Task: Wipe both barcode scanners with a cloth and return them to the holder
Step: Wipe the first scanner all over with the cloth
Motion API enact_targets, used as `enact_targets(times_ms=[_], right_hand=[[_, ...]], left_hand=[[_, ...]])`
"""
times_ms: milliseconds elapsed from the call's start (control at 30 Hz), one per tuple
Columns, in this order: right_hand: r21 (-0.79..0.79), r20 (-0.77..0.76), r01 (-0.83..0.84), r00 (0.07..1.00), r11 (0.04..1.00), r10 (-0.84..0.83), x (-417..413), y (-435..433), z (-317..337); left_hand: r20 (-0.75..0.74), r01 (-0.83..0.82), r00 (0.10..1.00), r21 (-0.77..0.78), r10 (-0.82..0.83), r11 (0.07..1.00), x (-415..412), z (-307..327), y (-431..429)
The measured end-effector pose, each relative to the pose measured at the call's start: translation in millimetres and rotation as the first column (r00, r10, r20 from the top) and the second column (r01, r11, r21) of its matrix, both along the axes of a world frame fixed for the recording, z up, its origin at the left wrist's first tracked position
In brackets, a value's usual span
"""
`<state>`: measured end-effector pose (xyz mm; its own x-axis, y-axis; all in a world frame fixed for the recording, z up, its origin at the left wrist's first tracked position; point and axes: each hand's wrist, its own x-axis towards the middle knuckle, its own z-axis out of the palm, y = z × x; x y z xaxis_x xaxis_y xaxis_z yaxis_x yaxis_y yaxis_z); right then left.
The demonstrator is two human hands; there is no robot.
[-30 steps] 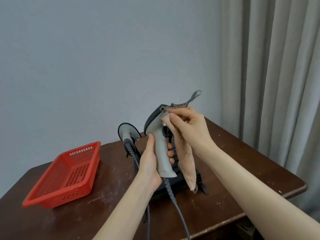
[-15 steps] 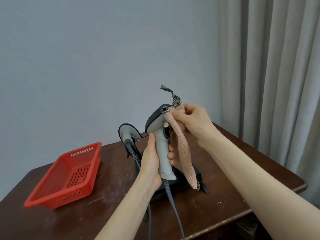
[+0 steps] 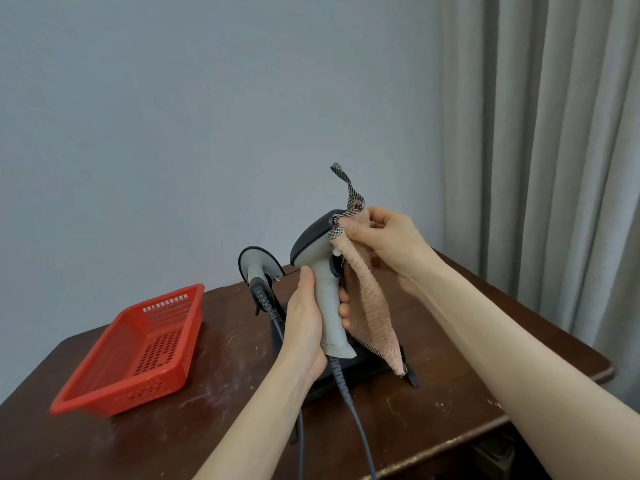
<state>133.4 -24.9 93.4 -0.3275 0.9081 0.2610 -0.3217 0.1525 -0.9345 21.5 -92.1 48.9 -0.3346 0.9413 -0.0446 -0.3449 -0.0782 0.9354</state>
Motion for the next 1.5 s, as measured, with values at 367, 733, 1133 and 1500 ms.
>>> enact_targets(times_ms=[367, 733, 1133, 1500], right_hand=[[0.082, -0.002, 0.068, 0.998, 0.994, -0.068, -2.6, 4.2, -0.3], [-0.043, -0.001, -0.223, 0.975, 0.974, 0.223, 7.8, 10.0, 3.3], [0.029, -0.034, -0.090, 0.995, 0.996, 0.091, 6.4, 19.4, -6.5], [-0.104, -0.264, 0.100, 0.957, 0.990, -0.124, 2.1, 15.5, -5.8]], left_hand=[[0.078, 0.011, 0.997, 0.029, -0.013, 1.000, 2.9, 1.0, -2.8], [-0.033, -0.018, 0.999, 0.049, 0.020, 0.999, 2.2, 0.0, 0.1], [0.048, -0.014, 0.999, 0.005, 0.014, 1.000, 1.4, -2.8, 0.6], [0.137, 0.017, 0.991, -0.059, -0.009, 0.998, -0.7, -6.6, 2.0]])
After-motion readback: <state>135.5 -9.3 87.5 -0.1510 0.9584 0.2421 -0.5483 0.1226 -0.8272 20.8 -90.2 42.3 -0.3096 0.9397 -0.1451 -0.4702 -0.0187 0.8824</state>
